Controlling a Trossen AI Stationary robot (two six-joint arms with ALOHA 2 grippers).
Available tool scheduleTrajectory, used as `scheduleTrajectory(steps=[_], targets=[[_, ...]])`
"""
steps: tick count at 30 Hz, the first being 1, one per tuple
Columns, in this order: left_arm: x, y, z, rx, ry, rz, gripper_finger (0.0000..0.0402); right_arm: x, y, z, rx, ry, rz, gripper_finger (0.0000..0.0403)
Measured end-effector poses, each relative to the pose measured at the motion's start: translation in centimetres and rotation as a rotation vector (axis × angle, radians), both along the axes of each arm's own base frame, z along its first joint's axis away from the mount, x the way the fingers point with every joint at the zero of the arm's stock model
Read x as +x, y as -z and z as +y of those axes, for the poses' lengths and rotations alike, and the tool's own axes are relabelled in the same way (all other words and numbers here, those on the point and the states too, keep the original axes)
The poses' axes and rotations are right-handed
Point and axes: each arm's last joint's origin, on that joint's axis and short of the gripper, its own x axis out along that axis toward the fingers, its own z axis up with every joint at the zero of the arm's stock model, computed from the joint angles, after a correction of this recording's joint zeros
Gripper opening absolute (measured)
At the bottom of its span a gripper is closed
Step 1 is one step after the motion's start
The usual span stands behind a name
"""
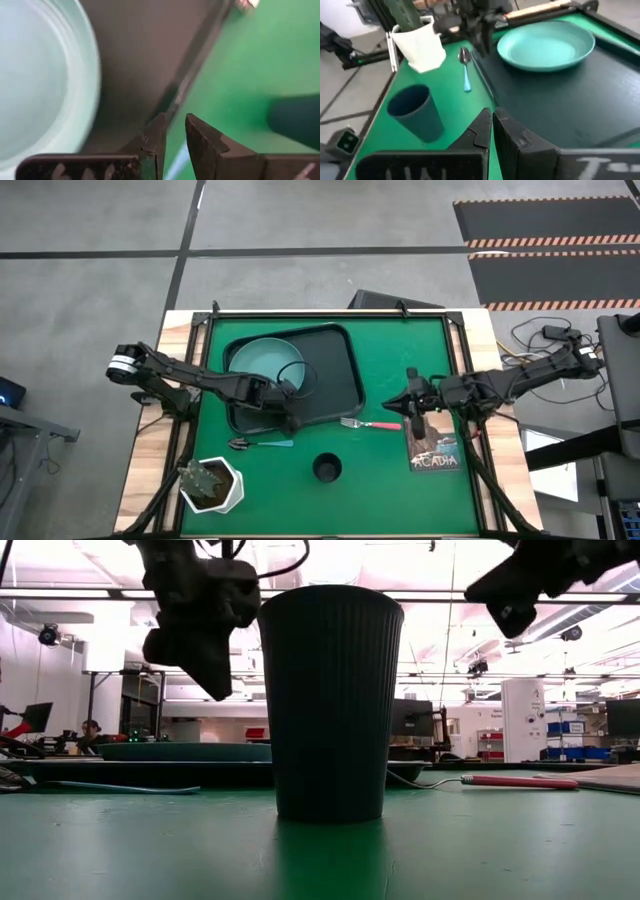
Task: Pick and place plate/cup/fork/spoon on tray
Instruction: Adjust the black tray
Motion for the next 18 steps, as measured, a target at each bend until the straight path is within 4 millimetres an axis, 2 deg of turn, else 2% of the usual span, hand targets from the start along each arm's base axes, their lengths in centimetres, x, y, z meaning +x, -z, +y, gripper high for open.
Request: scheduleTrajectory(steps=[8,13,18], targets=[[-0.7,0.7,-0.5,-0.135,0.166,0.089,0.0054,0.0,-0.2,0.0,-0.004,-0.002,0.013,0.0009],[-1.7,2.2,-0.5,-0.14,0.249,0.156,0.0054,0.0,-0.2,0.0,-0.004,-0.002,0.014,0.0009],[-2.3,3.9,-1.1,-0.241,0.288,0.221,0.0054,0.0,-0.2,0.0,-0.004,-0.002,0.015,0.0009]])
